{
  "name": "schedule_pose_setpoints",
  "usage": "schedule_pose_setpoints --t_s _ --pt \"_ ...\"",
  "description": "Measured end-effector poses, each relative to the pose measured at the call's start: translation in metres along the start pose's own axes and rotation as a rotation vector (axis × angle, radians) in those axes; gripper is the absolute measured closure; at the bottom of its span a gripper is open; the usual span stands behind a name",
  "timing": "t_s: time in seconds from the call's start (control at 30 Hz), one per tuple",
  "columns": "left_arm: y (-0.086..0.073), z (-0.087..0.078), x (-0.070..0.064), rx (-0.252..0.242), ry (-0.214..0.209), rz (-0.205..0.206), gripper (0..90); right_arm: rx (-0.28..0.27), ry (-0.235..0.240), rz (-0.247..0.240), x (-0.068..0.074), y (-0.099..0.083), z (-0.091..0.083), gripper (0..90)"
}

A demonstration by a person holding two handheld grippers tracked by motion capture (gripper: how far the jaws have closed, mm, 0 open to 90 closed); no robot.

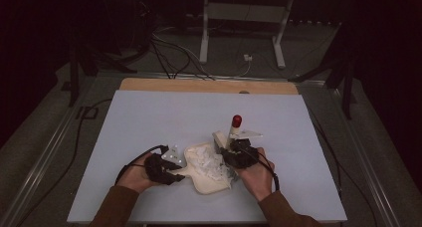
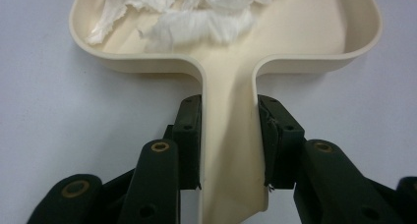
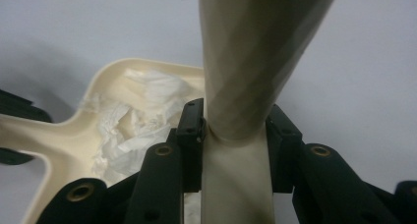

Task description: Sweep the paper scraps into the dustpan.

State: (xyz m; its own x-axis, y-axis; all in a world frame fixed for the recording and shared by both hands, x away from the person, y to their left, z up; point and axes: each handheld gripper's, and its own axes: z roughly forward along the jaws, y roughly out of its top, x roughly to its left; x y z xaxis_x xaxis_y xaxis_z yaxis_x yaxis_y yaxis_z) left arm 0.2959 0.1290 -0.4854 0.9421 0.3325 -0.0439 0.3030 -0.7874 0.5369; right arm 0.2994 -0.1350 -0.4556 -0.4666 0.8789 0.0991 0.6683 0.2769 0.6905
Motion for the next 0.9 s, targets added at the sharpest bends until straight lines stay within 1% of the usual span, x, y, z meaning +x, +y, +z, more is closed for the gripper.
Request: schedule_pose_setpoints --t_s 0.07,0.13,0.23,0.37,0.47,0.63,0.77,0.83,0.9 --pt "0.000 0.000 0.000 -0.002 0.002 0.000 66.3 0.001 0.014 0.002 0.003 0.001 0.000 67.1" --pt "0.000 0.000 0.000 0.001 0.004 0.005 66.3 0.000 0.021 -0.007 0.007 0.001 0.001 67.2" --pt "0.000 0.001 -0.001 -0.010 0.005 -0.006 66.3 -0.001 0.030 -0.022 0.014 0.002 0.002 67.2" --pt "-0.001 0.002 -0.001 -0.020 0.005 -0.010 66.3 -0.004 0.050 -0.028 0.021 0.004 0.001 67.2" --pt "-0.002 0.002 -0.001 -0.016 0.009 -0.004 66.3 -0.001 0.057 -0.041 0.027 0.005 0.002 67.2" --pt "-0.004 0.003 -0.002 -0.040 0.012 -0.017 66.3 0.002 0.070 -0.051 0.034 0.005 0.002 67.2" --pt "-0.005 0.004 -0.003 -0.060 0.016 -0.020 66.4 0.006 0.092 -0.055 0.038 0.006 0.002 67.1" --pt "-0.006 0.004 -0.003 -0.071 0.023 -0.019 66.4 0.004 0.092 -0.063 0.040 0.006 0.002 67.2" --pt "-0.007 0.005 -0.004 -0.090 0.029 -0.029 66.5 0.000 0.089 -0.064 0.039 0.007 0.001 67.2"
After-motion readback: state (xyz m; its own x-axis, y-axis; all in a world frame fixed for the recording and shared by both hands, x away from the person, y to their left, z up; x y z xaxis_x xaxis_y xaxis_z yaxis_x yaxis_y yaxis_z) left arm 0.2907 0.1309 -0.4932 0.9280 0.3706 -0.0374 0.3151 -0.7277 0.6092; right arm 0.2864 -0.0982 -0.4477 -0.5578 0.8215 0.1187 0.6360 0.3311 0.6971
